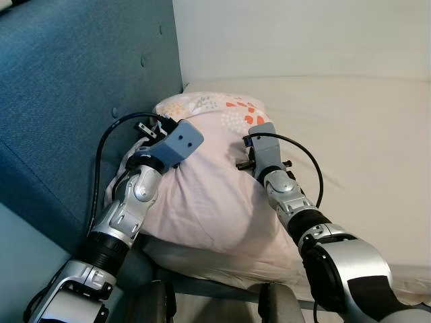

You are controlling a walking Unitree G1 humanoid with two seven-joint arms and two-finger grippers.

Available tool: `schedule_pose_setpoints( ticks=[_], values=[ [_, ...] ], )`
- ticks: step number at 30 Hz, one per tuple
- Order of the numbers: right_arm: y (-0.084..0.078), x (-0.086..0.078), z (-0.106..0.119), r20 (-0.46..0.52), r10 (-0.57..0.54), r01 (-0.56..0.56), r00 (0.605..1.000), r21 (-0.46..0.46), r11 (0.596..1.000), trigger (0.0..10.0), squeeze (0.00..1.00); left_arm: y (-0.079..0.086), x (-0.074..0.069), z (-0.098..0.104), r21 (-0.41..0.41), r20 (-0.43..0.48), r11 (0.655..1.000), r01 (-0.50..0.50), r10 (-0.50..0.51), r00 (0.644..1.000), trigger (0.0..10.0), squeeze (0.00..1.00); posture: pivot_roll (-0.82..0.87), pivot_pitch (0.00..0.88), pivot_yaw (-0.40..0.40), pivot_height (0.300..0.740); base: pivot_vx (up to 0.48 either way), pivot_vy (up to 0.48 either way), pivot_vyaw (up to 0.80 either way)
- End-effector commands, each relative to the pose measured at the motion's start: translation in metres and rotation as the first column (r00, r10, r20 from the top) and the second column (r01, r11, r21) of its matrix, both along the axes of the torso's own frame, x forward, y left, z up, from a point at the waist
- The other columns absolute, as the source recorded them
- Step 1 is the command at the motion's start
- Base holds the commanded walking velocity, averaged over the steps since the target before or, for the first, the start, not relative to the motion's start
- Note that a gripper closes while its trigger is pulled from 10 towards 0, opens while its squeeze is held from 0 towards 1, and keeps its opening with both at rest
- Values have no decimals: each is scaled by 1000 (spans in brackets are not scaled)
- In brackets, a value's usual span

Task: Clean up the room

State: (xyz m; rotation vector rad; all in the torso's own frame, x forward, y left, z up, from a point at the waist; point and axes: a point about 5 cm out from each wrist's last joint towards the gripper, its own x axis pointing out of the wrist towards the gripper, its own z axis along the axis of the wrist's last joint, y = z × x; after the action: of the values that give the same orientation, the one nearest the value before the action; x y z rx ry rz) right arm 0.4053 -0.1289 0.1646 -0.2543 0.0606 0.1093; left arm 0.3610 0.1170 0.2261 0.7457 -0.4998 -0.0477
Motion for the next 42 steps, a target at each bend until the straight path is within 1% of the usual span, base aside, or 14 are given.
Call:
schedule_pose_setpoints(
  ticks=[1,5,10,13,14,15,16,17,25,26,28,30,32,42],
  values=[
    [1,-1,-3,-3,5,-5,1000,2,1000,10000,0,2,-6,21,-37,102,999,3,1,995,10000,0,231,204,8,597,0,0,0],
    [0,-1,-3,-1,0,0,1000,0,1000,10000,16,2,-6,22,-42,104,999,1,3,995,10000,0,232,204,9,597,0,0,0],
    [-2,-1,-2,5,-11,11,1000,-15,1000,10000,1000,-1,-9,22,-53,97,999,5,1,995,10000,0,233,205,11,597,0,0,0],
    [-6,-1,-3,7,-43,43,999,-61,997,10000,1000,-5,-11,19,-61,88,998,14,-8,996,10000,0,234,207,11,597,0,0,0],
    [-9,-1,-5,7,-64,64,998,-81,995,10000,514,-8,-12,17,-66,79,998,22,-17,997,10000,0,234,207,11,597,0,0,0],
    [-9,-1,-5,7,-64,64,998,-81,995,10000,514,-8,-12,17,-66,79,998,22,-17,997,10000,0,234,207,11,597,0,0,0],
    [-11,-2,-6,8,-82,83,997,-97,992,10000,51,-11,-13,15,-69,72,997,31,-26,997,10000,0,234,207,13,597,0,0,0],
    [-13,-2,-7,8,-95,95,995,-104,990,10000,0,-14,-14,13,-74,63,997,38,-34,997,10000,0,234,207,13,597,0,0,0],
    [-22,-5,-16,-22,-134,131,991,-93,987,10000,90,-32,-25,2,-94,20,991,100,-98,995,10000,0,233,212,20,597,0,0,0],
    [-23,-6,-17,-21,-136,134,990,-93,987,10000,949,-34,-26,2,-94,18,990,107,-105,994,10000,0,233,212,20,597,0,0,0],
    [-23,-6,-17,-24,-140,137,990,-85,987,10000,1000,-35,-26,1,-96,14,989,110,-110,994,10000,0,232,210,22,597,0,0,0],
    [-27,-7,-20,-13,-177,173,984,-133,976,10000,1000,-37,-27,1,-106,8,987,119,-119,993,10000,0,230,209,23,597,0,0,0],
    [-33,-9,-22,-8,-229,225,973,-144,964,10000,12,-39,-28,1,-111,4,986,128,-128,992,10000,0,229,205,23,597,0,0,0],
    [-49,-22,-44,-31,-371,369,928,-57,928,10000,0,-46,-31,-4,-128,-28,978,165,-170,985,10000,0,214,199,28,597,0,0,0]
  ],
)
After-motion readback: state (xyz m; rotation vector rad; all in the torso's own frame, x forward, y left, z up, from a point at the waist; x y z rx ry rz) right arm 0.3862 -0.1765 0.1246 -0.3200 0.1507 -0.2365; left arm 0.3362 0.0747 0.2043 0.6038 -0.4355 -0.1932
